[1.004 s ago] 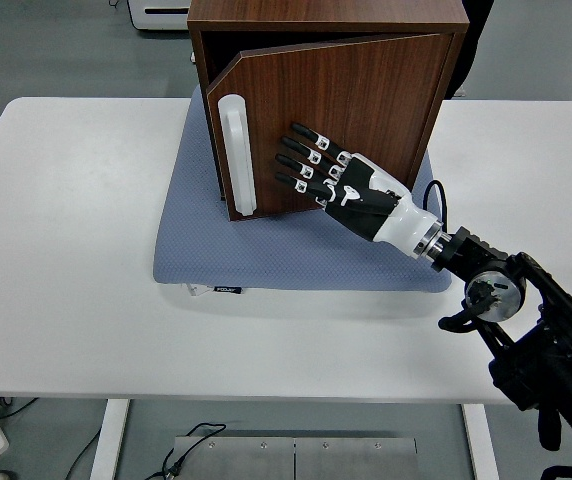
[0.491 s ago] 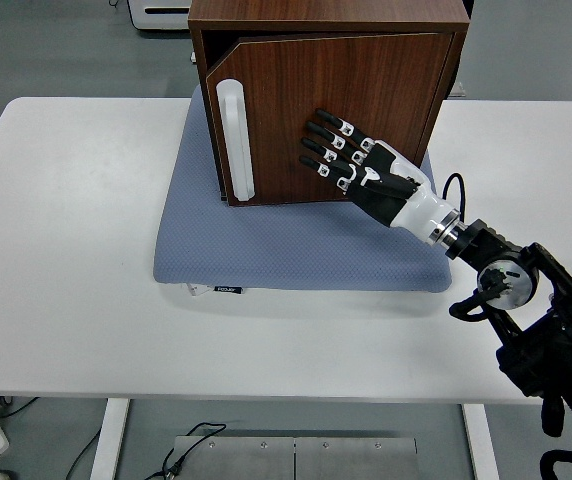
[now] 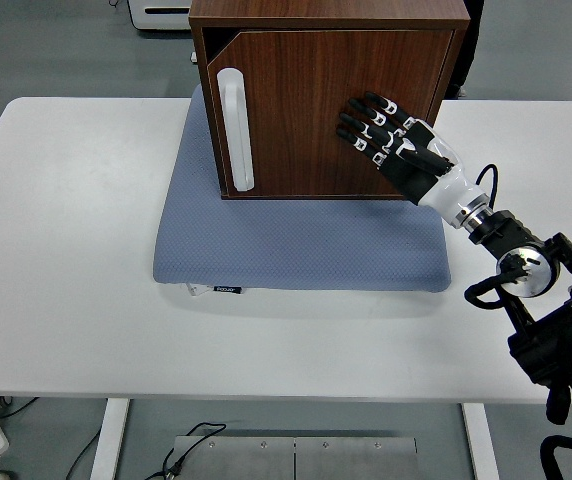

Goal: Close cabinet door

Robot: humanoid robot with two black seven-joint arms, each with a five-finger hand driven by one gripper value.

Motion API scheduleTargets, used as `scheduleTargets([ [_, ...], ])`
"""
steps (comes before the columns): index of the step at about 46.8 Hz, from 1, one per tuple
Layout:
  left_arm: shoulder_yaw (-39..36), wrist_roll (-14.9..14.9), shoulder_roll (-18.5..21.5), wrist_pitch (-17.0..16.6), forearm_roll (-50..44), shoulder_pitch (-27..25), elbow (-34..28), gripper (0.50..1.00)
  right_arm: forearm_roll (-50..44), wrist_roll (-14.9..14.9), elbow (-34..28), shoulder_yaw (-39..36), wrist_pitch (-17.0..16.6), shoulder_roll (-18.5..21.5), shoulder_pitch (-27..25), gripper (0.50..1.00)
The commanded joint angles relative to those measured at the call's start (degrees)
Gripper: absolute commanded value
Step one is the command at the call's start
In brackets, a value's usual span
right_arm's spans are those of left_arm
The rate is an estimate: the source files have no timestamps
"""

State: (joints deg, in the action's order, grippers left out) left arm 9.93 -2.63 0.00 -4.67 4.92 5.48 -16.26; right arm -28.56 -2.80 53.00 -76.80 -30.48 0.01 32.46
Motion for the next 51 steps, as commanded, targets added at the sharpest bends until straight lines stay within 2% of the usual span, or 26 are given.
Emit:
scheduleTargets([
  [1,0.00,-0.01,0.00,0.01,0.00,-0.03,0.00,1.000,0.00,-0.01,0.00,-0.89,0.77,-0.01,-0.38,1.000],
  [14,0.00,-0.01,0.00,0.10,0.00,-0.21,0.00,1.000,-0.09,-0.19,0.44,0.07,-0.28,-0.01,-1.87,1.000],
  [28,0.00,-0.01,0.00,0.10,0.00,-0.47,0.00,1.000,-0.26,-0.19,2.99,4.82,-0.99,-0.01,-2.57,1.000],
  [39,0.00,-0.01,0.00,0.19,0.00,-0.47,0.00,1.000,-0.88,-0.45,5.53,5.00,-4.41,-0.01,-6.52,1.000],
  [49,0.00,-0.01,0.00,0.19,0.00,-0.56,0.00,1.000,-0.88,-0.45,10.19,4.73,-4.52,-0.09,-10.39,1.000],
  [51,0.00,-0.01,0.00,0.19,0.00,-0.56,0.00,1.000,-0.88,-0.45,11.07,4.47,-4.52,-1.14,-11.01,1.000],
])
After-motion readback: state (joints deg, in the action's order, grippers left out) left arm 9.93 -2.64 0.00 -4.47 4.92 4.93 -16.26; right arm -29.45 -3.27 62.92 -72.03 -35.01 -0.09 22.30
